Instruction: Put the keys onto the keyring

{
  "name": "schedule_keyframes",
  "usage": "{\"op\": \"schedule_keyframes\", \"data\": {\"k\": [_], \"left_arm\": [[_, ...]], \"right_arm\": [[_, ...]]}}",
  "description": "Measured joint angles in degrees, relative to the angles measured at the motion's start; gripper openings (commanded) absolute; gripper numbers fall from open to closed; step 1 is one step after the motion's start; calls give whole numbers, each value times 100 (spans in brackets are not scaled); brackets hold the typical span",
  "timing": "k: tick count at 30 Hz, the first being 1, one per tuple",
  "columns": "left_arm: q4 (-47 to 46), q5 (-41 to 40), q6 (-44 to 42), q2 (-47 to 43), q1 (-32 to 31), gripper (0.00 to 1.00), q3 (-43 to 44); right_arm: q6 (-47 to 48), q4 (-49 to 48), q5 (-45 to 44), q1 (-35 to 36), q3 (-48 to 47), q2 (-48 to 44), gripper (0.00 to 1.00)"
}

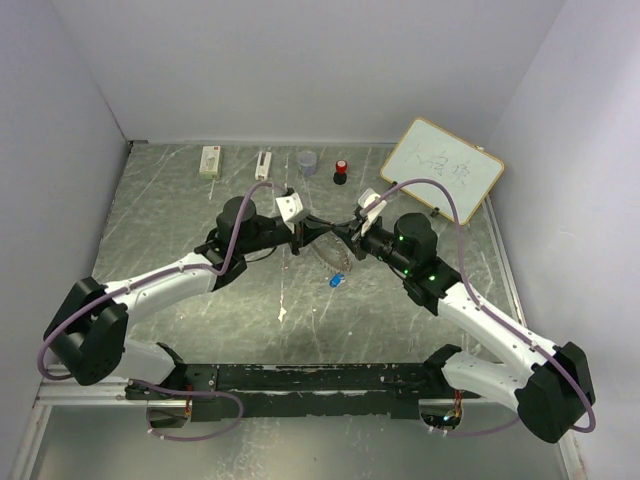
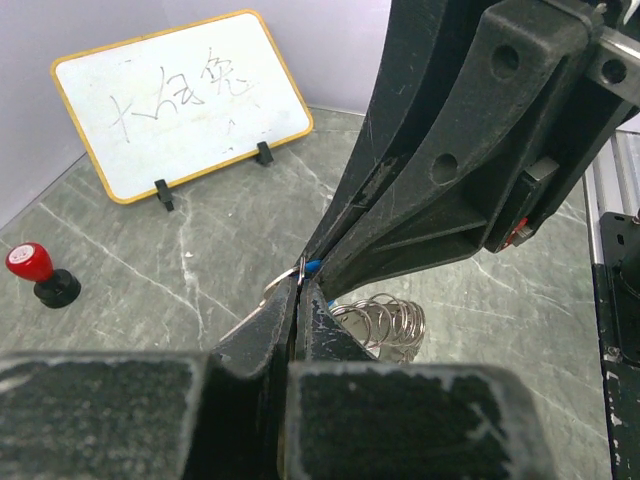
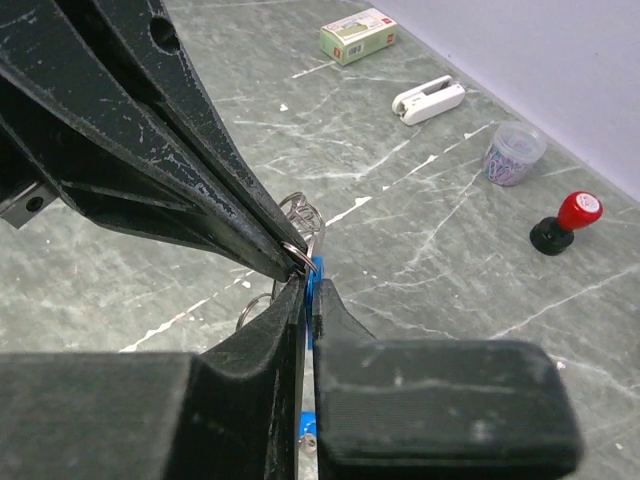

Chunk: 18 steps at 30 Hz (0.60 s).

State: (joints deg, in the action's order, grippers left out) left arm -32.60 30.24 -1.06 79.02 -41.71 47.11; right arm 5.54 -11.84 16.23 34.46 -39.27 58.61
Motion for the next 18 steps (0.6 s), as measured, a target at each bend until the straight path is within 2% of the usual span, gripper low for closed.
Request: {"op": "schedule_keyframes", "data": {"k": [10, 11, 15, 16, 18], "left_arm": [[280, 140, 2, 111, 2, 7, 245], [326, 153, 2, 122, 2, 14, 308], [479, 136, 28, 142, -2, 69, 496], [492, 111, 50, 142, -2, 73, 503], [538, 48, 116, 142, -2, 73, 503]], "right_arm": [[79, -20, -120, 0, 116, -173, 0], [79, -20, -173, 2, 116, -212, 0], [85, 15, -374, 2, 116, -389, 0], [85, 42, -435, 0, 114, -424, 0], [90, 129, -564, 0, 83, -439, 0]]}}
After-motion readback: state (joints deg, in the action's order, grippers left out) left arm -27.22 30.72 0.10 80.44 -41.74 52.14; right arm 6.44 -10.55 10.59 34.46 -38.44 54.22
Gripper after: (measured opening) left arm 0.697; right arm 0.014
